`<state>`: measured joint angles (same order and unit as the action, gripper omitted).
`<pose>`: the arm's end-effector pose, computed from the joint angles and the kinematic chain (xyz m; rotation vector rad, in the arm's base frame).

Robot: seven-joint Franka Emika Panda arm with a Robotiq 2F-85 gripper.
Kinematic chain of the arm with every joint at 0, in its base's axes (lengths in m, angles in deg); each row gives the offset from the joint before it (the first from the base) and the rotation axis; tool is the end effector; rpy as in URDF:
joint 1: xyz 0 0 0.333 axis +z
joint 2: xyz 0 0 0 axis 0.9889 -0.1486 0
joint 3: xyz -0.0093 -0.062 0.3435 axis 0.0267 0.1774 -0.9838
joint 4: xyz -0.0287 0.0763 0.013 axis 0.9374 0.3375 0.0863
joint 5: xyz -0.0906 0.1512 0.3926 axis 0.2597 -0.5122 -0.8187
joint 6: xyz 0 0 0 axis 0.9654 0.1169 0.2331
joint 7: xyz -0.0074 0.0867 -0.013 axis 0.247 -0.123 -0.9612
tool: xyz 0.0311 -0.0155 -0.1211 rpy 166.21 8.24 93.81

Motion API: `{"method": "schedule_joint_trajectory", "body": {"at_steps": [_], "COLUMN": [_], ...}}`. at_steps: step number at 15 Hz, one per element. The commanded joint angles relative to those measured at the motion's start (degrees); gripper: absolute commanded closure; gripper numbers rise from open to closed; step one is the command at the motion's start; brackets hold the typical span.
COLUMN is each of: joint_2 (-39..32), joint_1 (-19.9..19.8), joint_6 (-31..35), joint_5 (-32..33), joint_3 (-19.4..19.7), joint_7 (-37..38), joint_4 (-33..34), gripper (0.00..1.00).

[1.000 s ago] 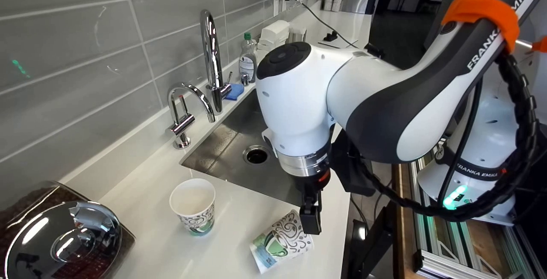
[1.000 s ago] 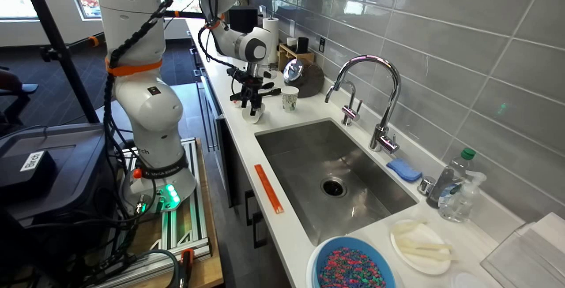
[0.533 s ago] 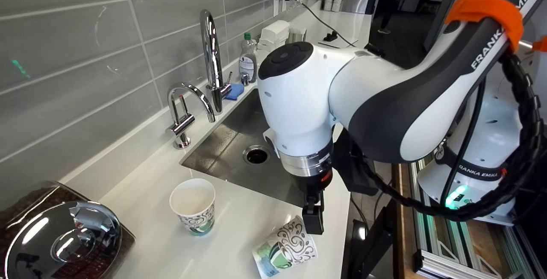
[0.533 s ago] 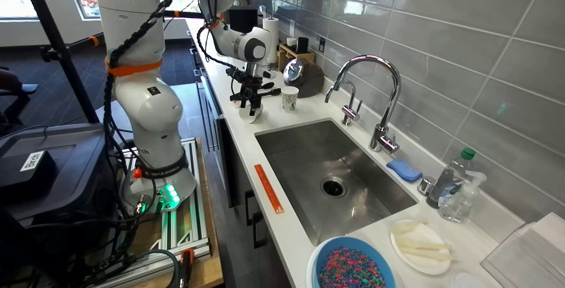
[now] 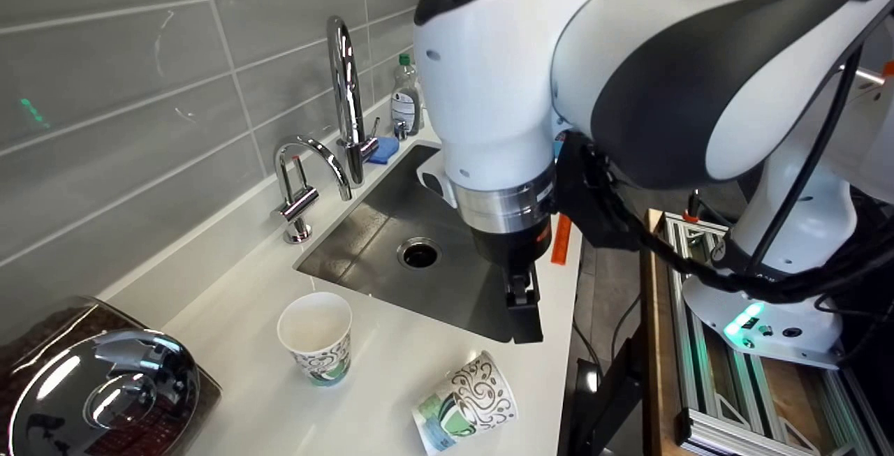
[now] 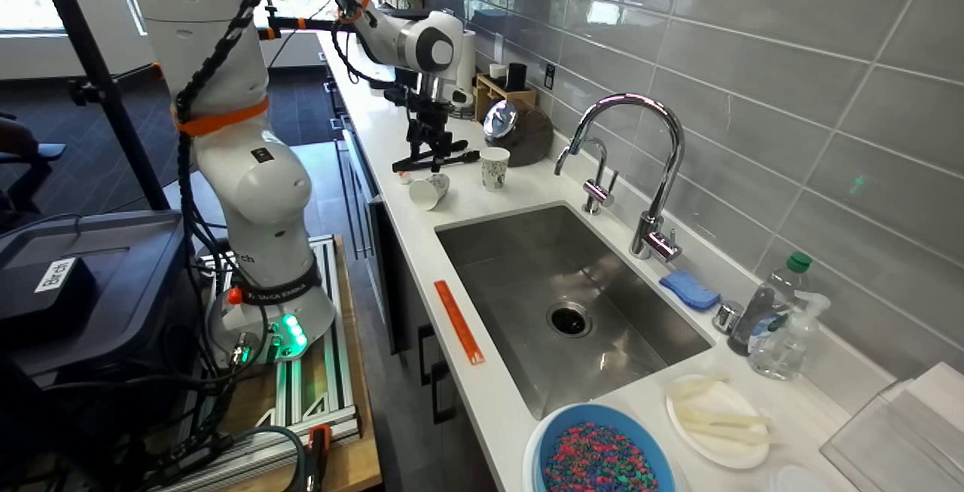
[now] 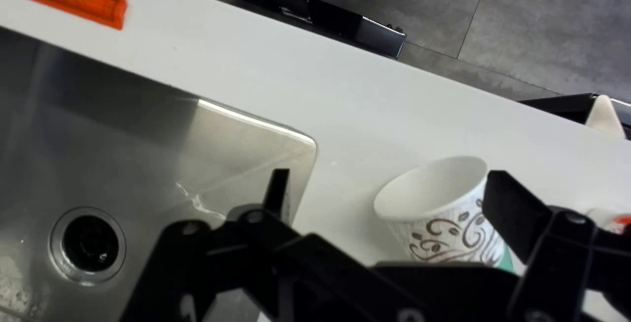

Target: Pick up the cup on the right and put it upside down

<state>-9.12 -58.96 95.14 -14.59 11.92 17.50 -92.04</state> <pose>0.3754 0.3061 0.3003 2.9251 0.5457 -0.3457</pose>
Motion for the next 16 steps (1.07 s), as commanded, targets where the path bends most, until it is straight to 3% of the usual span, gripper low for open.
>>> {"method": "schedule_joint_trajectory", "body": {"at_steps": [1,9,16], "joint_2": [-1.9,-16.6,-27.6], "joint_1": [-1.2,0.1,3.3], "joint_6": [-4.5,-5.4,-6.1], "joint_5": [1.6,6.1,9.7], "joint_3": [-1.1,-2.2,-2.3], "joint_7": [-7.6,-20.6,-22.0], "joint_4": [7.0,21.9,30.3], "gripper": [0.0,0.0,0.0]}}
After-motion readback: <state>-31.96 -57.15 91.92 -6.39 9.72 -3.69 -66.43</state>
